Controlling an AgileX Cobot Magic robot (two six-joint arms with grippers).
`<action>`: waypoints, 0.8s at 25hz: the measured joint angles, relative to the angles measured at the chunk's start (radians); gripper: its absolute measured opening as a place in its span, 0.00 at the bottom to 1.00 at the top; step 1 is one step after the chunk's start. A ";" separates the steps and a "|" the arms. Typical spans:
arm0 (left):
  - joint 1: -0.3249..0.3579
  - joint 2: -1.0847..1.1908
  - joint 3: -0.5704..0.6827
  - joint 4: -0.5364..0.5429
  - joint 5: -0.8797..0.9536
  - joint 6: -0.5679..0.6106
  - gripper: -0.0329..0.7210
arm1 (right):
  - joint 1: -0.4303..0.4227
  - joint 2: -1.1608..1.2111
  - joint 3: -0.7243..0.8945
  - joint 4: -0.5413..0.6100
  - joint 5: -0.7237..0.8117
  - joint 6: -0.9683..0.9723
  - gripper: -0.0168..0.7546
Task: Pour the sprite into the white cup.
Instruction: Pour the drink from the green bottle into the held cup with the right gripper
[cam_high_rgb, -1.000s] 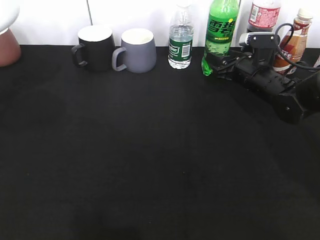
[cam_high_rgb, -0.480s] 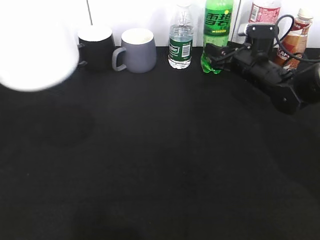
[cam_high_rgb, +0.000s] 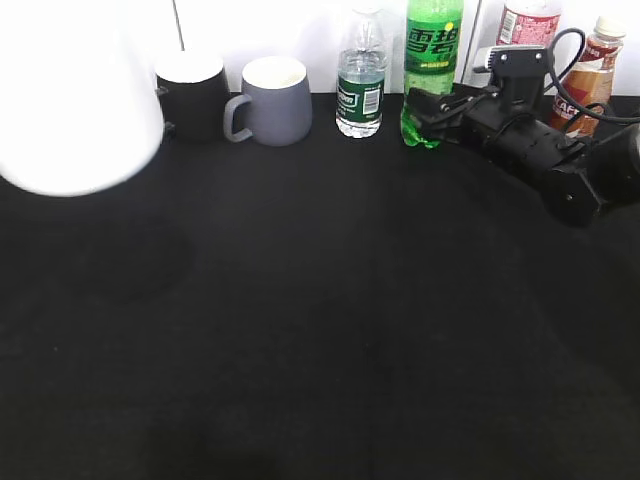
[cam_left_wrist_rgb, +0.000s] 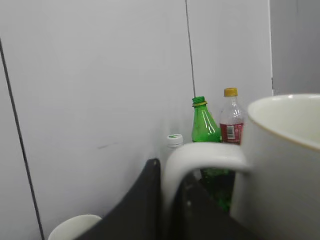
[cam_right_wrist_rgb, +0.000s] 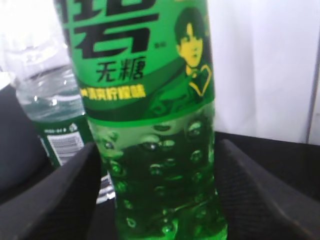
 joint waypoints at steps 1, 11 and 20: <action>0.000 0.000 0.000 0.001 0.000 0.000 0.09 | 0.000 0.000 0.000 -0.002 0.006 -0.011 0.71; 0.000 0.000 0.000 0.018 0.001 0.000 0.09 | 0.001 0.000 0.000 0.026 0.024 -0.030 0.77; 0.000 0.000 0.000 0.051 -0.011 -0.020 0.09 | 0.001 0.001 0.000 0.074 0.004 -0.085 0.77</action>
